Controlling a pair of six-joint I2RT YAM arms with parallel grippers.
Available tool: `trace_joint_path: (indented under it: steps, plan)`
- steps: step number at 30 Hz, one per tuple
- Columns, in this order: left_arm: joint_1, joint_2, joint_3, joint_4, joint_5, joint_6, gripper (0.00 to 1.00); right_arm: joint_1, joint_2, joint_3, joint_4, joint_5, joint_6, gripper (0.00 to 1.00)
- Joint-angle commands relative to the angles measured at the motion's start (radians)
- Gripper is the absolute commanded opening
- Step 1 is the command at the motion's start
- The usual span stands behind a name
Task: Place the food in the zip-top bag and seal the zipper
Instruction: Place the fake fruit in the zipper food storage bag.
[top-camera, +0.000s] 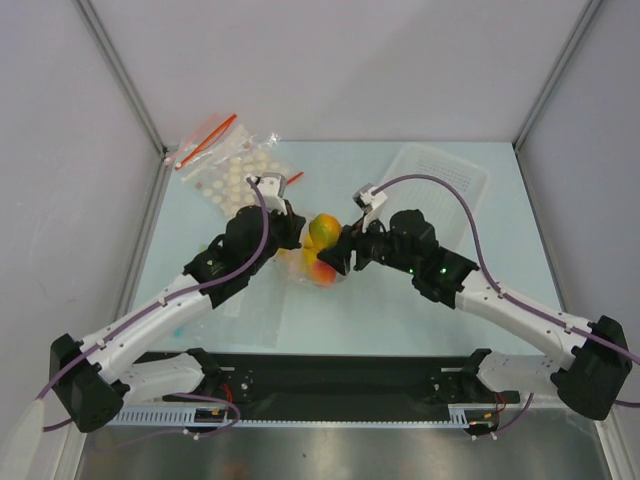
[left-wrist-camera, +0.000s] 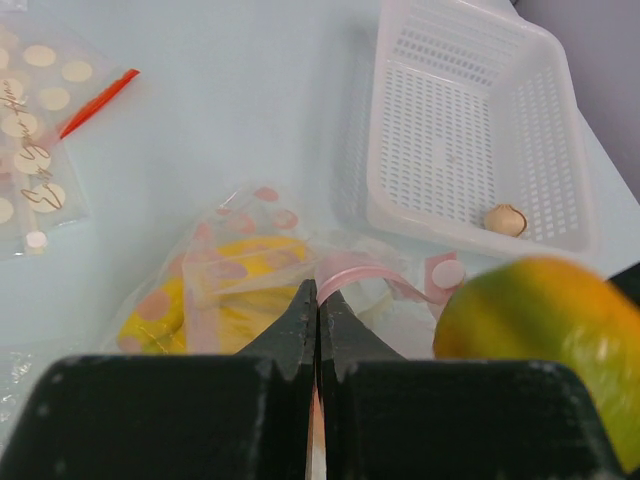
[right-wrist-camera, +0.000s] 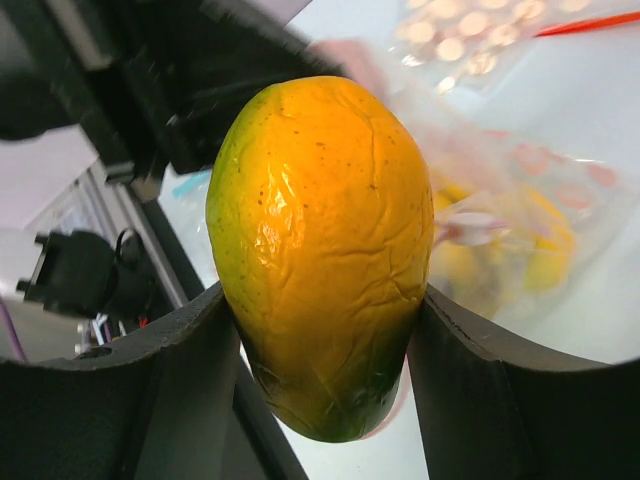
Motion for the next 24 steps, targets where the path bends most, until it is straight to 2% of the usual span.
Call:
trace_joint_path:
  steps: [1, 8, 17, 24]
  plan:
    - [-0.004, -0.042, 0.034, 0.011, -0.060, 0.023, 0.01, 0.055, 0.018, 0.063, 0.034, -0.030, -0.071, 0.42]
    - [-0.004, -0.043, 0.033, 0.016, -0.068, 0.023, 0.01, 0.091, 0.083, 0.097, 0.005, -0.013, -0.080, 0.43]
    - [-0.004, -0.092, -0.001, 0.068, -0.002, 0.020, 0.01, 0.095, 0.181, 0.158, -0.097, 0.101, -0.046, 0.43]
    - [-0.007, -0.097, -0.004, 0.088, 0.066, 0.009, 0.01, 0.088, 0.228, 0.160, -0.092, 0.194, -0.062, 0.45]
